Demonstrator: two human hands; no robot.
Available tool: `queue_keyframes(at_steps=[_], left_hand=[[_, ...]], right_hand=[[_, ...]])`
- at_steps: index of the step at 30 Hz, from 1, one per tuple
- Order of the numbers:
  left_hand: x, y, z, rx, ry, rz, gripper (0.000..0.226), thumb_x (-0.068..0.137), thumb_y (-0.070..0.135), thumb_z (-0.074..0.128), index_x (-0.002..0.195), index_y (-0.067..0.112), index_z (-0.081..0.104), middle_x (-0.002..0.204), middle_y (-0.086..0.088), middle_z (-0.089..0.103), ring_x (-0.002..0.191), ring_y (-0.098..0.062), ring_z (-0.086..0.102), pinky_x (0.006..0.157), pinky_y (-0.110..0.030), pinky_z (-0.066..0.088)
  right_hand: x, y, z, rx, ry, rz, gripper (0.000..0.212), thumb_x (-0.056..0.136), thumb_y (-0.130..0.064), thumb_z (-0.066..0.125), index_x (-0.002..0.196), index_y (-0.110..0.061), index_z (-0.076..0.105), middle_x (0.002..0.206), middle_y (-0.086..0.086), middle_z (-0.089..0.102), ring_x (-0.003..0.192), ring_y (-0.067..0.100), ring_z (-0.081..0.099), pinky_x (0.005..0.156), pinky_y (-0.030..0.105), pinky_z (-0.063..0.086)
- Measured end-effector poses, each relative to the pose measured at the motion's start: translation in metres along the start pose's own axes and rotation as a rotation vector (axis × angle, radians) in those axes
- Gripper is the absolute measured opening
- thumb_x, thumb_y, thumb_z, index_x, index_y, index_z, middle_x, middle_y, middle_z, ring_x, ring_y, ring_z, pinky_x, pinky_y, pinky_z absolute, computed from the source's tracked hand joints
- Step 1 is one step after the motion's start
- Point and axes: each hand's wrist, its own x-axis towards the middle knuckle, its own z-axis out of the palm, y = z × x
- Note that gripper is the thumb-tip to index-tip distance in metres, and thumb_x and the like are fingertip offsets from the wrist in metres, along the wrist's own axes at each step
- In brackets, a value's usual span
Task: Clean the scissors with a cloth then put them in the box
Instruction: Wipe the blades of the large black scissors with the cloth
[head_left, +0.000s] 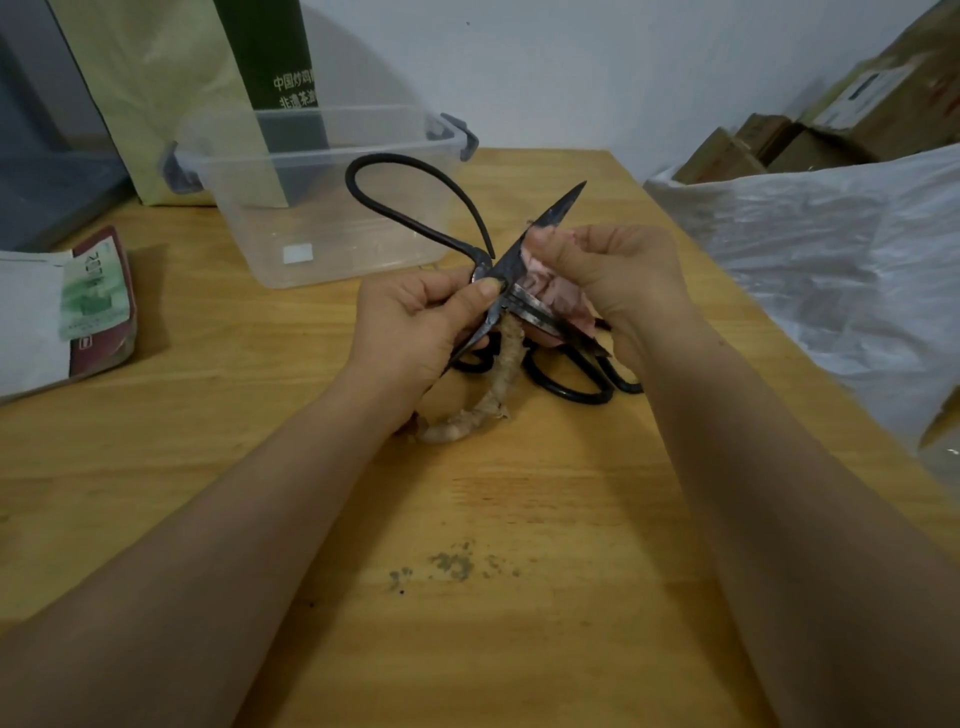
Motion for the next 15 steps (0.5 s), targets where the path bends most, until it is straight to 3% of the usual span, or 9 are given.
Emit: queue_keyframes(at_steps=[2,4,8,11,15], left_hand=[[-0.001,0.000,0.001,0.012,-0.007,0.012,0.013,0.087,0.004,0.062,0.098,0.004,0.069,0.082,-0.021,0.068,0.070,-0.023,0.060,0.060,-0.023,0.053],[-0.001,-0.001,-0.002,0.025,-0.003,0.019,0.014,0.087,0.004,0.062,0.099,0.004,0.069,0.080,-0.020,0.068,0.066,-0.019,0.059,0.059,-0.022,0.052],[0.000,-0.001,-0.006,-0.001,0.008,0.000,0.014,0.086,0.004,0.063,0.099,0.005,0.069,0.069,-0.001,0.070,0.060,-0.007,0.061,0.057,-0.017,0.052],[0.000,0.000,-0.003,-0.010,-0.004,-0.005,0.010,0.087,0.004,0.062,0.092,0.004,0.071,0.075,-0.010,0.069,0.067,-0.017,0.062,0.060,-0.020,0.055],[-0.001,-0.001,-0.002,0.017,-0.017,0.006,0.009,0.087,0.004,0.062,0.090,0.003,0.070,0.080,-0.020,0.067,0.065,-0.018,0.059,0.061,-0.023,0.054]], right_hand=[[0.002,0.000,-0.003,-0.054,0.043,-0.012,0.020,0.073,-0.023,0.079,0.077,-0.007,0.067,0.055,0.001,0.068,0.046,0.014,0.060,0.046,0.023,0.048],[-0.002,0.000,-0.002,-0.122,-0.023,0.014,0.019,0.071,-0.021,0.080,0.076,-0.008,0.067,0.054,0.001,0.066,0.043,0.013,0.055,0.039,0.018,0.040],[-0.009,0.001,0.005,-0.065,-0.138,0.055,0.014,0.073,-0.008,0.078,0.076,0.000,0.066,0.050,0.006,0.064,0.037,0.015,0.057,0.035,0.022,0.045],[-0.006,-0.002,0.003,0.005,-0.019,0.006,0.017,0.074,-0.015,0.078,0.074,-0.002,0.066,0.054,0.007,0.067,0.042,0.018,0.061,0.040,0.029,0.052],[-0.005,0.001,0.002,-0.016,-0.011,-0.014,0.017,0.077,-0.015,0.076,0.075,-0.003,0.065,0.046,0.000,0.063,0.039,0.012,0.057,0.036,0.017,0.042]])
